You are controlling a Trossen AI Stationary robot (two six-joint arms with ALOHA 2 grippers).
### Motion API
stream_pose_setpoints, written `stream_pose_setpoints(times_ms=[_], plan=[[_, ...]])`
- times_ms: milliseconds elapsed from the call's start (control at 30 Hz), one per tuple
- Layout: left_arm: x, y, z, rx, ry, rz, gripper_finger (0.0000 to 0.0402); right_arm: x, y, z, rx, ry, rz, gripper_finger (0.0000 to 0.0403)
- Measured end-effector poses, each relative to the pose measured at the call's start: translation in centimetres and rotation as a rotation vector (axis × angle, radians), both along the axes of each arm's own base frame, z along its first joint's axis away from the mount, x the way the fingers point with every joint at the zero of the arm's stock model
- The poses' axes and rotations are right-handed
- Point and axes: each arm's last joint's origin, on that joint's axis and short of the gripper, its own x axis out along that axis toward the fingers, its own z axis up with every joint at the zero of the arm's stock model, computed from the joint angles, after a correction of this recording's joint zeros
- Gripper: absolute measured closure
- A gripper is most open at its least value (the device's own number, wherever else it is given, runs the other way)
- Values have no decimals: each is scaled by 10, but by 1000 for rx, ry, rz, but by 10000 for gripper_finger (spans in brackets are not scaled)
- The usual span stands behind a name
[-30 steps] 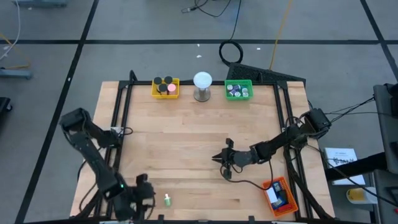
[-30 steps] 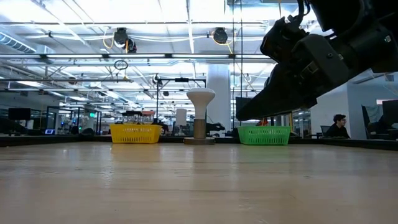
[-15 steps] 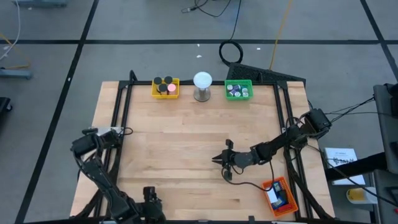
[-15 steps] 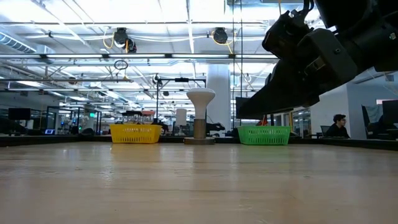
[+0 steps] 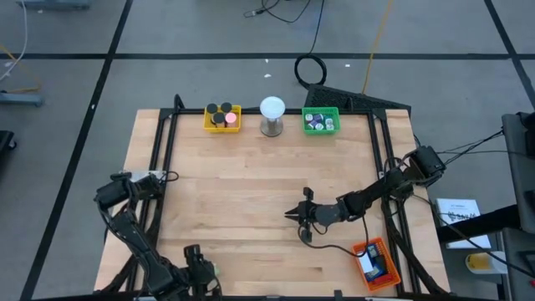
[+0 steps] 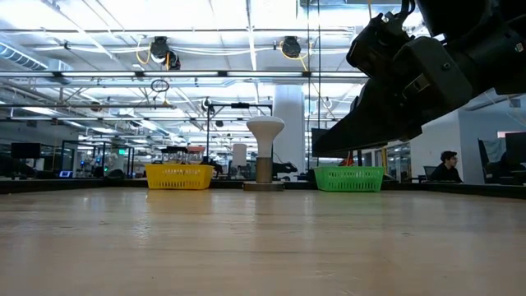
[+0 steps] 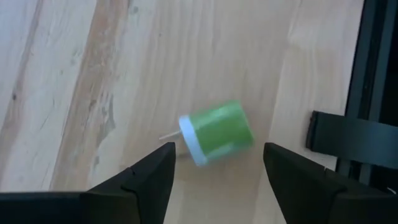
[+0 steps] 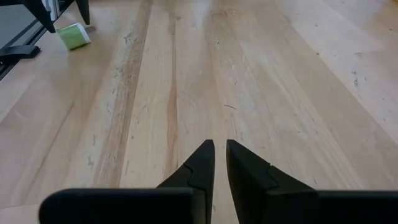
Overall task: Pick & Place Office items
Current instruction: Put the green charger adapter into the green bin
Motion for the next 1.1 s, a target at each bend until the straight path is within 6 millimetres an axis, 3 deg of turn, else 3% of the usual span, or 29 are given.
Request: stream_pose_setpoints(times_ms=[433, 833, 1100], plan=[[11, 5, 0, -71, -18, 158, 158, 0, 0, 0, 0, 0, 0, 367], [19, 8, -15, -91, 79, 202, 158, 0, 0, 0, -3, 0, 2, 367], [20, 10, -16, -75, 64, 218, 166, 0, 0, 0, -7, 0, 3, 367]])
